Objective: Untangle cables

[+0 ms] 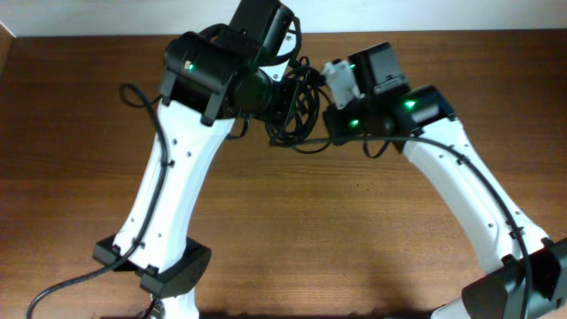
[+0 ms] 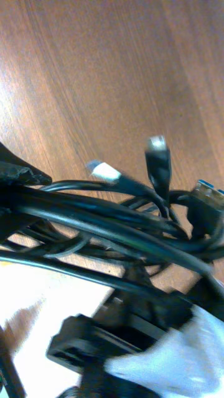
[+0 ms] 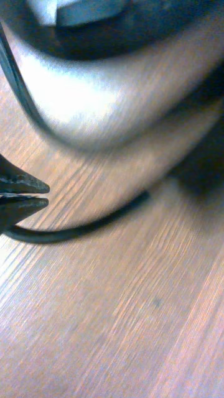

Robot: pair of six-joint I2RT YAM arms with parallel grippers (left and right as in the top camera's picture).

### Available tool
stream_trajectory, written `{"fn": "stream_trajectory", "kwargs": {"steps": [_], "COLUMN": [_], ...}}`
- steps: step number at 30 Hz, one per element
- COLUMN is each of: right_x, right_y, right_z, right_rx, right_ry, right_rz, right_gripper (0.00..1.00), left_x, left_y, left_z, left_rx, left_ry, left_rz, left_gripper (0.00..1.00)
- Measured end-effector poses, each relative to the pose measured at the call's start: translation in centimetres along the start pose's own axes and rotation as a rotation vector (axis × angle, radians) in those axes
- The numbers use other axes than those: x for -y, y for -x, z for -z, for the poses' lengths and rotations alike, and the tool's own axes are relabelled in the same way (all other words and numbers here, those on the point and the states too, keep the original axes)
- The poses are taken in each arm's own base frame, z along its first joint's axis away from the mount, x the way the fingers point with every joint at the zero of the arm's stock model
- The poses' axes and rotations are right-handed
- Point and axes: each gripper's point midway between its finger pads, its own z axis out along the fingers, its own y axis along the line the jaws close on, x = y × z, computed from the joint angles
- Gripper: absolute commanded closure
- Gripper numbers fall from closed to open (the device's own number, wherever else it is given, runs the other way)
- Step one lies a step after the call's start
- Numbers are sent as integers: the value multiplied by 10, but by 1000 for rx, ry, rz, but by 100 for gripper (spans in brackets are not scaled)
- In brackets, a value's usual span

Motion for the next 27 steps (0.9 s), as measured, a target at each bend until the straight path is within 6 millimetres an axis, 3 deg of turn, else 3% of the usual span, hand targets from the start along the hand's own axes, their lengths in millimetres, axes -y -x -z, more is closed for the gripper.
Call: {"fn": "stream_trajectory", "kwargs": {"steps": [6, 10, 15, 17, 18, 19, 21, 22, 23, 27], "right_x": [61, 134, 207, 223, 226, 225, 216, 209, 196, 136], "right_y": [-14, -33, -65, -74, -76, -76, -72, -70, -64, -42], "right_z": [13, 38, 72, 81, 85, 85, 82, 79, 73, 47], "right_rx": [-21, -8, 22, 33, 46, 51, 55, 54, 48, 10], "right_ry": [-94, -179, -276, -296, -280, -263, -212, -187, -152, -39], "right_rz": [-123, -288, -467, -508, -526, -532, -530, -525, -502, -363], "right_gripper": [96, 96, 96, 96, 76, 66, 53, 23, 1, 1], "left_x": [-4, -5, -11, -15, -16, -17, -17, -17, -17, -17], "left_y": [1, 1, 2, 2, 2, 2, 2, 2, 2, 2], "left_z": [17, 17, 17, 17, 17, 17, 17, 17, 17, 17], "left_rx": [41, 43, 47, 48, 49, 49, 49, 49, 49, 49], "left_ry": [1, 1, 34, 47, 52, 56, 55, 55, 55, 55], "left_rz": [8, 10, 13, 17, 18, 19, 19, 19, 18, 19], "left_gripper": [100, 100, 100, 100, 100, 100, 100, 100, 100, 100]}}
